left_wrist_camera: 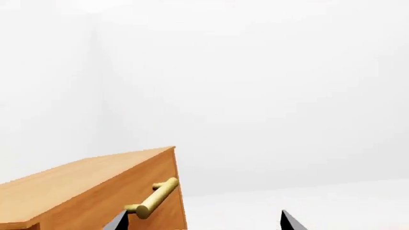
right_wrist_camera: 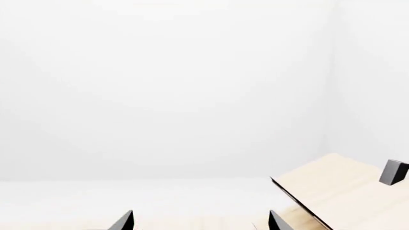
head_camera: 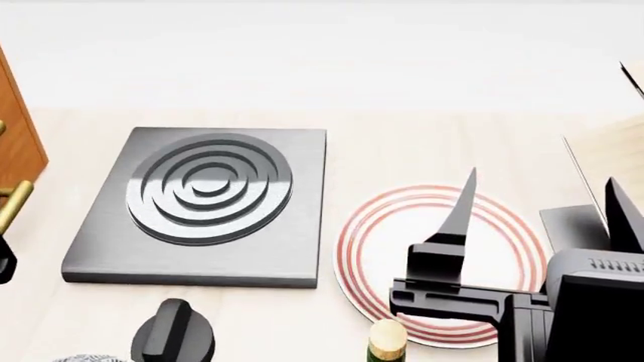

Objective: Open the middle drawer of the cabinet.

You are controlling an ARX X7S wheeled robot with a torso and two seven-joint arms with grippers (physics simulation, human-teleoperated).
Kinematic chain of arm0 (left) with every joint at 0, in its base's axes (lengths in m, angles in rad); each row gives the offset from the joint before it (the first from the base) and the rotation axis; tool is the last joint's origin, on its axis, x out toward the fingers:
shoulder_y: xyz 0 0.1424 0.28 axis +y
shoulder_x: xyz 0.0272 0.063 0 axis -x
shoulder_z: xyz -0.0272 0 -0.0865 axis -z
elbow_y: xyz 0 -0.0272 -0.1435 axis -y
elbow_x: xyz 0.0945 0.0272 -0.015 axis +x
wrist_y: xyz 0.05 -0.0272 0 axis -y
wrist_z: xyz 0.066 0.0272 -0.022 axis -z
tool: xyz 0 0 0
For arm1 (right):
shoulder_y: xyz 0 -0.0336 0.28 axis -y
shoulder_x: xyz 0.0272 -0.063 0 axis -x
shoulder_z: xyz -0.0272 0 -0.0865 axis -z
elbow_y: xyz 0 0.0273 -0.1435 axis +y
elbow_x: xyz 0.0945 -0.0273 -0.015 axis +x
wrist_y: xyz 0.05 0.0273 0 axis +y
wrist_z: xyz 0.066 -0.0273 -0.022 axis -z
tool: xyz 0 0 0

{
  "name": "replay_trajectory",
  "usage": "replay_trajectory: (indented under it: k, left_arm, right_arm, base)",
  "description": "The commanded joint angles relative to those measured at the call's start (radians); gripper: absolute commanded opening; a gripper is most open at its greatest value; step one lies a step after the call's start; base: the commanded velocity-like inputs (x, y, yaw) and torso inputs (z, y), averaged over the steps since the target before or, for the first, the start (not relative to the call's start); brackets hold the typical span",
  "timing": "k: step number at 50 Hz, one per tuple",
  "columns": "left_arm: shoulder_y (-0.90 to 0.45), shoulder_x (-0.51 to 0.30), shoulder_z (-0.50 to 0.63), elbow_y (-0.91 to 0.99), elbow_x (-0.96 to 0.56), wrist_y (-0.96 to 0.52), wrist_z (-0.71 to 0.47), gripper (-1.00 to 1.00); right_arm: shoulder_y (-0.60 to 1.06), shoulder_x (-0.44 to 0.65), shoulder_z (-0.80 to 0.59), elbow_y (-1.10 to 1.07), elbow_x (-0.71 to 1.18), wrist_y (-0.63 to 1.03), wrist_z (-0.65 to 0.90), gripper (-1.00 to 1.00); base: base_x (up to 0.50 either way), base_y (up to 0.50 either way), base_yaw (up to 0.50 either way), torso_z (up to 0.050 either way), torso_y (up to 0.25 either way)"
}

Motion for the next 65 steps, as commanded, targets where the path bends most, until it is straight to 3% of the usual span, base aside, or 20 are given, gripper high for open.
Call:
replay_trajectory:
  k: [1, 8, 26, 38, 65]
  left_arm:
    - [-0.023, -0.141, 0.133, -0.044, 0.155, 0.048, 0.004, 1.0]
    - [-0.058, -0.278, 0.318, -0.116, 0.304, 0.089, 0.045, 1.0]
    - [-0.184, -0.399, 0.603, -0.431, 0.432, 0.315, 0.269, 1.0]
    - [-0.266, -0.369, 0.653, -0.55, 0.434, 0.313, 0.348, 1.0]
    - [-0.347, -0.298, 0.702, -0.853, 0.459, 0.366, 0.349, 1.0]
  right_arm:
    - [-0.019, 0.015, -0.013, 0.014, 0.006, -0.036, 0.014, 1.0]
    - [-0.034, 0.024, -0.014, 0.022, 0.008, -0.055, 0.015, 1.0]
    - [-0.03, 0.045, -0.004, 0.012, 0.05, -0.045, 0.045, 1.0]
    - [-0.035, 0.056, 0.0, 0.008, 0.078, -0.049, 0.067, 1.0]
    - [-0.058, 0.076, -0.038, 0.042, 0.072, -0.109, 0.086, 1.0]
  base:
    - [0.0, 0.0, 0.0, 0.0, 0.0]
    - [0.0, 0.0, 0.0, 0.0, 0.0]
    - [0.0, 0.0, 0.0, 0.0, 0.0]
    - [0.0, 0.0, 0.0, 0.0, 0.0]
    - [0.0, 0.0, 0.0, 0.0, 0.0]
